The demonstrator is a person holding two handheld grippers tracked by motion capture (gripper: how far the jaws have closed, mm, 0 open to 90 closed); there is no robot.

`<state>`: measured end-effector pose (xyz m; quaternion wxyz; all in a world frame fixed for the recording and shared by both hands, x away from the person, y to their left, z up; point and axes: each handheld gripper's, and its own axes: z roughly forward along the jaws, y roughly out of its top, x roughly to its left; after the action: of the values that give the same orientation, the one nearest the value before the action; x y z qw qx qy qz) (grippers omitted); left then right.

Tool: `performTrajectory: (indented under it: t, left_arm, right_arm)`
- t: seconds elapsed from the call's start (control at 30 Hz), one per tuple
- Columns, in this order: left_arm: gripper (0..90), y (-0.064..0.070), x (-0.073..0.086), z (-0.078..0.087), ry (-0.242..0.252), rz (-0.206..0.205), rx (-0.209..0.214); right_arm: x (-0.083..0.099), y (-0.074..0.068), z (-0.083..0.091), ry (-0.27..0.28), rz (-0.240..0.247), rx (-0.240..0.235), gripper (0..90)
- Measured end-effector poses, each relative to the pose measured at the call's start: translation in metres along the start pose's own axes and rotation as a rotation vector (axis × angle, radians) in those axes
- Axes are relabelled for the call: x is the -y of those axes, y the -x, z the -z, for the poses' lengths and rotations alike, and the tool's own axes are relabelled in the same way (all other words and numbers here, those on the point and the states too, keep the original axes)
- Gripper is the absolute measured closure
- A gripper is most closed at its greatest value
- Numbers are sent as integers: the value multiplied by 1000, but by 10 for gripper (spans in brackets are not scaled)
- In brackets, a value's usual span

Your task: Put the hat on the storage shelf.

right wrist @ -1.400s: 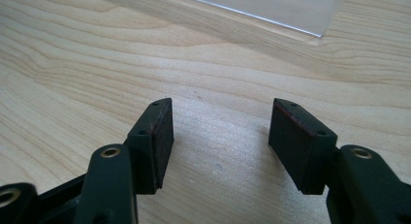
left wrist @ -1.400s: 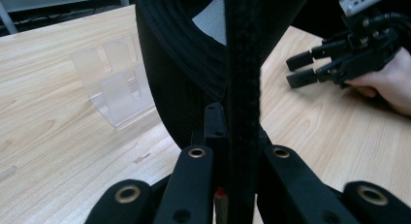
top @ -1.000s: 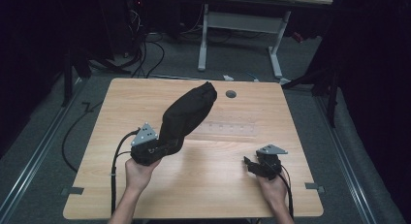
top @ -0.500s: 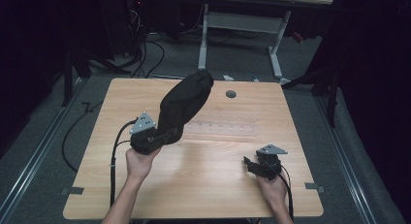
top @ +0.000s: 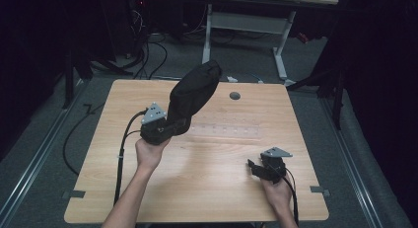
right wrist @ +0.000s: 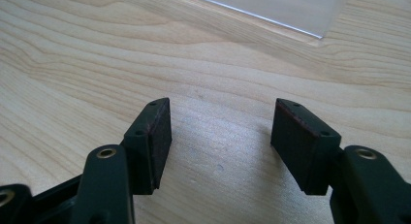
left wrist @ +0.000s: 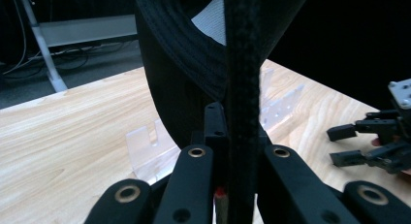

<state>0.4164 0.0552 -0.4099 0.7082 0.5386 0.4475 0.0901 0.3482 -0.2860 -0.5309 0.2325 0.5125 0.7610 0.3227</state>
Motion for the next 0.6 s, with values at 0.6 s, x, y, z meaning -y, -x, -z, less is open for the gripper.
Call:
performTrajectory:
  t: [0.6]
  left_arm:
    - [862,-17,9,-38,21,-17,-28]
  right_arm:
    - [0,0,0,-2,-1,-2,396]
